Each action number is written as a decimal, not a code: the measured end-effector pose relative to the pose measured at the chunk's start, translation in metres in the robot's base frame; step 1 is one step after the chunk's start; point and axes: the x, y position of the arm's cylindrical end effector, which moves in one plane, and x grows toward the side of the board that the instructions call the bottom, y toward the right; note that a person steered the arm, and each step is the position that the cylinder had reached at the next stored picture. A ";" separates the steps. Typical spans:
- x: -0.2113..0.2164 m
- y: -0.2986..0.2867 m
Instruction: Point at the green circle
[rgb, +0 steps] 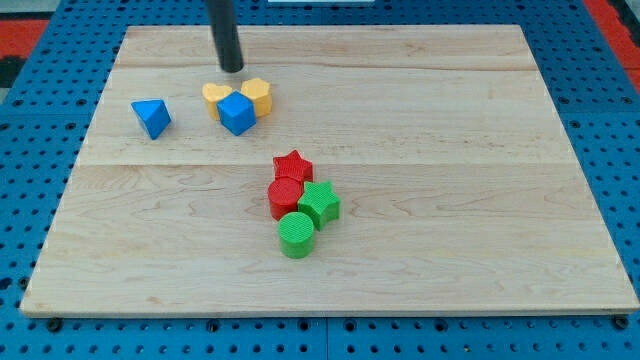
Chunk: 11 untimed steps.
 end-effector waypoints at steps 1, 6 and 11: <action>0.001 0.133; 0.184 0.228; 0.320 0.093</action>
